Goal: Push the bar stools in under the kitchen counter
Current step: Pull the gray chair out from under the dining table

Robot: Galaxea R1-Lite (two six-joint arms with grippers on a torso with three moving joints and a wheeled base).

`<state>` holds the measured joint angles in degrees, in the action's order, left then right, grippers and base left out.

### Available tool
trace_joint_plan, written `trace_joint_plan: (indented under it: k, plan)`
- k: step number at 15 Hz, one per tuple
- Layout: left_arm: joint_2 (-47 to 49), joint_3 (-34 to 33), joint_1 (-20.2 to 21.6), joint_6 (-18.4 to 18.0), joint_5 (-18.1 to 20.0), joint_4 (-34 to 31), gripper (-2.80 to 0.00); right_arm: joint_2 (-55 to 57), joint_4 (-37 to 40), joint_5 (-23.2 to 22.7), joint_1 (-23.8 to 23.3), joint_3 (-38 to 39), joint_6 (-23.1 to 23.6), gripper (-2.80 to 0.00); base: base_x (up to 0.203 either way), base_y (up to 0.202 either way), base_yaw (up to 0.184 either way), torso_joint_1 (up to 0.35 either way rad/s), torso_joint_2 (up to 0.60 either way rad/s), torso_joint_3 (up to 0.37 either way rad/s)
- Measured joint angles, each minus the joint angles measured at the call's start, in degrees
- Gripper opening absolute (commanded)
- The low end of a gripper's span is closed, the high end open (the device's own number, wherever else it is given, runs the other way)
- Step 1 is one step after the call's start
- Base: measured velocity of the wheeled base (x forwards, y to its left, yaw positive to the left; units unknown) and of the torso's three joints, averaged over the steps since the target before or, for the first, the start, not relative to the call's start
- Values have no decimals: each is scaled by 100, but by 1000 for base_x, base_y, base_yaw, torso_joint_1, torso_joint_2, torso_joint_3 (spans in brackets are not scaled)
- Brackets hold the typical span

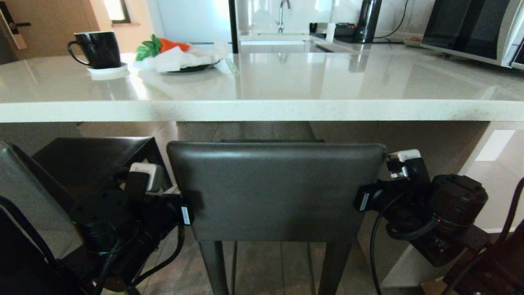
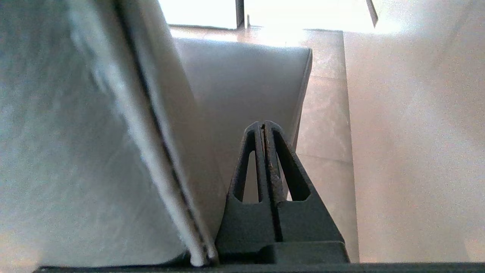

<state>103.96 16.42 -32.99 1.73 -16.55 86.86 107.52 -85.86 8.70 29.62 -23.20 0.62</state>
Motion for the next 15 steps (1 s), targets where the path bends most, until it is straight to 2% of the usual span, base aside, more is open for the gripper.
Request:
trace_joint_plan:
  k: [15]
  plan:
    - [-116,-199,-151,0,-41,39,-280,-99,-9,122,133,168,-2,-280,-196,0,-1,0,2,2]
